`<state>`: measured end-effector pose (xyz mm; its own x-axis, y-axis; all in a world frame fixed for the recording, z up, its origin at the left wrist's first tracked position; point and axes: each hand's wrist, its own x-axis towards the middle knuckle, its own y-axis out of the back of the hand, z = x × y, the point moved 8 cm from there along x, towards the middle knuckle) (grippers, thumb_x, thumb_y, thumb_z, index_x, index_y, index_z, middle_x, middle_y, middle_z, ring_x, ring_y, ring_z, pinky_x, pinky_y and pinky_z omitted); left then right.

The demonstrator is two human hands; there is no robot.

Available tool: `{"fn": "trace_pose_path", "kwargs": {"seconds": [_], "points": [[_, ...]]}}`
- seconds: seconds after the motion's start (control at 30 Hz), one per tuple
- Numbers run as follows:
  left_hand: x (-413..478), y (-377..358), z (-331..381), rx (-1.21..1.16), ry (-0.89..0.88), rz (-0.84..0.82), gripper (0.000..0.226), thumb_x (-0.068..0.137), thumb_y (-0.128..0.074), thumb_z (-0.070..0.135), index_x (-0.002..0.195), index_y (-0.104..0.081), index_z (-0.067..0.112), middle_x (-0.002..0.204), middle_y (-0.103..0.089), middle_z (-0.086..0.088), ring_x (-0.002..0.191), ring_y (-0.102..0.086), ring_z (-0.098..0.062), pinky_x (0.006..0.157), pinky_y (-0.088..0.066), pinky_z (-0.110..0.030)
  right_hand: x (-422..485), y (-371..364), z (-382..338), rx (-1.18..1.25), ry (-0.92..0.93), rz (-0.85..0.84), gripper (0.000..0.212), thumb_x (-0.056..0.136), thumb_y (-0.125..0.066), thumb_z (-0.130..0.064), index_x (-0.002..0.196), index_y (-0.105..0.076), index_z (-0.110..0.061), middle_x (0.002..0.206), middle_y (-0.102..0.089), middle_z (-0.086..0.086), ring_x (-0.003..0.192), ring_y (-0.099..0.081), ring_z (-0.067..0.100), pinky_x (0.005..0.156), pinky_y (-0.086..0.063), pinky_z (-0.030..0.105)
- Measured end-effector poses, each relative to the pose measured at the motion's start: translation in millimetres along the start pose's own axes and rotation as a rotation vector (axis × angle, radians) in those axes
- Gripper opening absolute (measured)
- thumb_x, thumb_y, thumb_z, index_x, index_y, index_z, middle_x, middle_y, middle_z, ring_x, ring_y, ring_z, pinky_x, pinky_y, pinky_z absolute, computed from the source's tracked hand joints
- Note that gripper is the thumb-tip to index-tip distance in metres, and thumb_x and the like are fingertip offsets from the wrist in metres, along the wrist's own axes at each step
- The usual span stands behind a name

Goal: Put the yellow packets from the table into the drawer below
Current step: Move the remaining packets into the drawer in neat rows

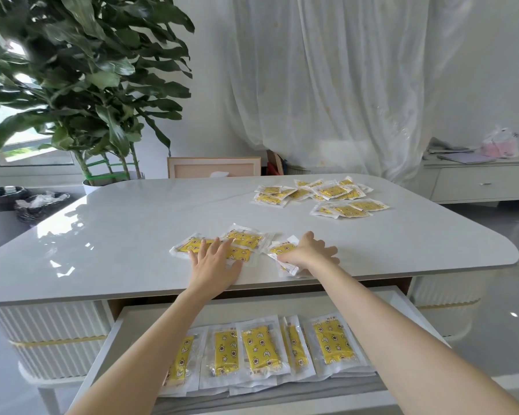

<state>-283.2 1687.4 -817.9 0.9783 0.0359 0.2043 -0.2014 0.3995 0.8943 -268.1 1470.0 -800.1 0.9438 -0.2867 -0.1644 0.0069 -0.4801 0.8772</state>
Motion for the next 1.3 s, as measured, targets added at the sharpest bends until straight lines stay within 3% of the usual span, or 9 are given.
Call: {"fn": "trace_pose_path", "kwargs": {"seconds": [0.23,0.33,0.4,0.5,0.6,0.8,1.07,1.17,1.3], "points": [[-9,12,0,-0.112,0.033,0.113,0.057,0.093,-0.041,0.052,0.146,-0.031,0.033,0.147,-0.043,0.002,0.138,-0.022,-0.025,0.114,-0.019,-0.041,2,0,-2,0.265,-0.005,-0.071,0.098,0.062,-0.083,-0.026,0.137,-0.021,-0.013,0.125,-0.049,0.008,0.116,-0.051,0.033,0.084,-0.054,0.039],[-15,22,3,-0.234,0.052,0.157,0.046,0.098,-0.032,0.045,0.141,-0.041,0.032,0.114,-0.064,0.001,0.130,-0.031,-0.026,0.107,-0.024,-0.043,-2,3,0,0.358,-0.019,-0.088,0.096,0.068,-0.084,-0.019,0.139,-0.020,-0.010,0.124,-0.049,0.007,0.124,-0.043,0.033,0.058,-0.047,0.031],[-12,33,-3,-0.300,0.043,0.249,0.039,0.101,-0.030,0.030,0.135,-0.049,0.027,0.103,-0.067,-0.001,0.123,-0.041,-0.028,0.099,-0.033,-0.042,-3,4,0,0.398,-0.010,-0.075,0.095,0.070,-0.083,-0.016,0.141,-0.021,-0.011,0.131,-0.048,0.009,0.126,-0.039,0.033,0.065,-0.050,0.034],[1,49,-14,-0.213,0.023,0.307,0.049,0.093,-0.030,0.001,0.131,-0.054,0.021,0.126,-0.061,-0.006,0.121,-0.045,-0.029,0.097,-0.040,-0.042,-5,6,-2,0.374,0.033,-0.030,0.082,0.072,-0.081,-0.013,0.134,-0.027,-0.012,0.137,-0.045,0.008,0.125,-0.044,0.032,0.094,-0.047,0.038],[22,52,-23,-0.051,0.059,0.116,0.071,0.081,-0.034,-0.010,0.141,-0.041,0.027,0.147,-0.042,0.000,0.135,-0.030,-0.025,0.105,-0.028,-0.041,-7,4,-7,0.418,0.083,-0.039,0.078,0.076,-0.076,-0.005,0.136,-0.029,-0.016,0.138,-0.044,0.009,0.120,-0.051,0.029,0.086,-0.044,0.033],[40,24,-51,0.159,0.085,-0.411,0.062,0.094,-0.030,0.011,0.147,-0.020,0.041,0.157,-0.009,0.019,0.148,0.003,-0.021,0.113,0.002,-0.064,-4,3,-13,0.505,0.133,-0.041,0.083,0.074,-0.076,0.001,0.139,-0.031,-0.023,0.137,-0.045,0.009,0.108,-0.052,0.027,0.088,-0.050,0.036],[36,28,-58,0.236,0.139,-0.415,0.069,0.073,-0.038,0.038,0.141,-0.028,0.045,0.132,-0.031,0.001,0.132,-0.021,-0.020,0.116,-0.009,-0.049,-2,6,-10,0.572,0.092,-0.078,0.086,0.065,-0.085,-0.001,0.135,-0.040,-0.023,0.135,-0.047,0.006,0.107,-0.053,0.025,0.061,-0.049,0.031],[29,32,-58,0.204,0.189,-0.412,0.077,0.060,-0.041,0.048,0.136,-0.032,0.041,0.131,-0.030,-0.001,0.130,-0.021,-0.022,0.102,-0.026,-0.042,-5,1,-6,0.658,0.065,-0.149,0.084,0.064,-0.086,0.002,0.132,-0.043,-0.021,0.127,-0.049,0.005,0.084,-0.058,0.022,0.048,-0.047,0.028],[17,34,-57,0.140,0.239,-0.400,0.083,0.057,-0.046,0.053,0.137,-0.035,0.031,0.133,-0.029,-0.005,0.126,-0.023,-0.026,0.087,-0.028,-0.034,-7,1,-1,0.668,0.061,-0.149,0.067,0.062,-0.087,0.000,0.117,-0.050,-0.014,0.114,-0.055,0.003,0.097,-0.058,0.024,0.054,-0.050,0.030]]}}
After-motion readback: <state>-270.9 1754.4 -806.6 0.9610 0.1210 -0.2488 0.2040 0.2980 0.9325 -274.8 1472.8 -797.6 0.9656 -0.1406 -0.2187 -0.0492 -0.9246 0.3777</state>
